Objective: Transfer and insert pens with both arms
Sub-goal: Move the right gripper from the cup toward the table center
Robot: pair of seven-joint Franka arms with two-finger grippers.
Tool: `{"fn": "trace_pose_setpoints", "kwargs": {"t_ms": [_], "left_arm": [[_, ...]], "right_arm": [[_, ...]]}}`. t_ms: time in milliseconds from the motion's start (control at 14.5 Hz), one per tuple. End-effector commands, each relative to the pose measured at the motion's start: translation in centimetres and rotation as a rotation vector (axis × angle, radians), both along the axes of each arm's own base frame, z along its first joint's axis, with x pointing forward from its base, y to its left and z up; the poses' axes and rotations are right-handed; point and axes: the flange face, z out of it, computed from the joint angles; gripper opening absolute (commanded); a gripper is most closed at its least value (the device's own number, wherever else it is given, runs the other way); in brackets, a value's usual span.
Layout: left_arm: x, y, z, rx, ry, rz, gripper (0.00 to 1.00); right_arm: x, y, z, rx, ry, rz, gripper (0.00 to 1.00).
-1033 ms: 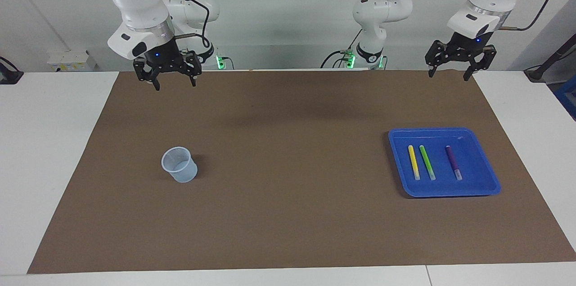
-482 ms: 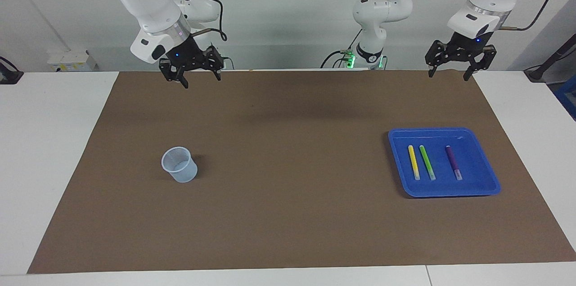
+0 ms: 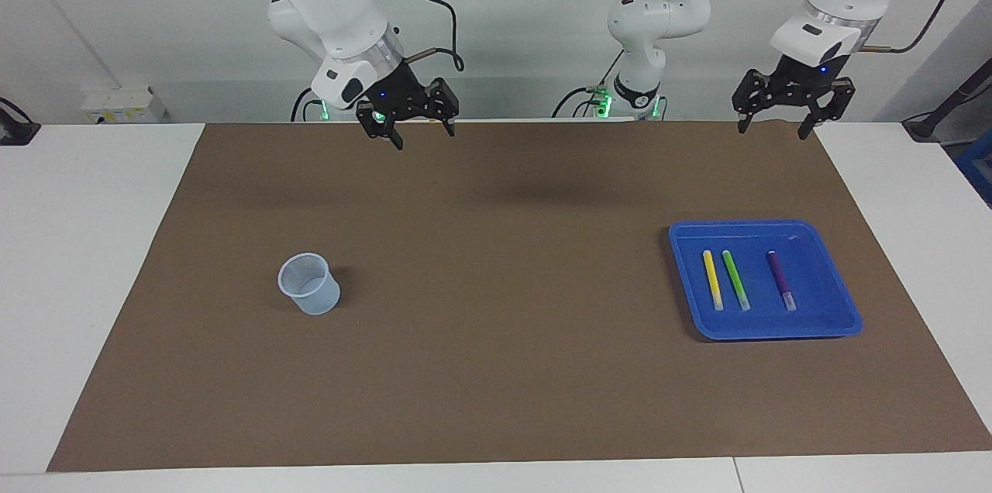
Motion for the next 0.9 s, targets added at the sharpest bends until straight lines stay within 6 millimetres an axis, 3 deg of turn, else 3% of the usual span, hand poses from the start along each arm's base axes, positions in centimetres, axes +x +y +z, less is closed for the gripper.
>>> {"fn": "trace_pose_setpoints", "kwargs": {"t_ms": [0, 344, 551, 689, 826], "left_arm": [[-0.6, -0.1, 0.4, -0.011, 0.002, 0.009, 1.00], [-0.6, -0.1, 0.4, -0.011, 0.002, 0.009, 1.00], [-0.6, 0.0, 0.4, -0.011, 0.002, 0.011, 1.00], [-0.6, 0.0, 0.4, -0.012, 0.001, 0.012, 1.00], [-0.4, 1.3, 0.6, -0.011, -0.013, 0.031, 1.00]], "right_arm": [[-0.8, 1.0, -1.0, 0.051, 0.011, -0.010, 1.00], [-0.1, 3.4, -2.5, 0.113, 0.019, -0.037, 1.00], [0.8, 3.9, -3.2, 0.137, -0.006, -0.052, 1.00], [1.3, 5.4, -4.1, 0.151, -0.027, -0.053, 1.00], [2.5, 6.2, -4.9, 0.237, -0.006, -0.101, 1.00]]}}
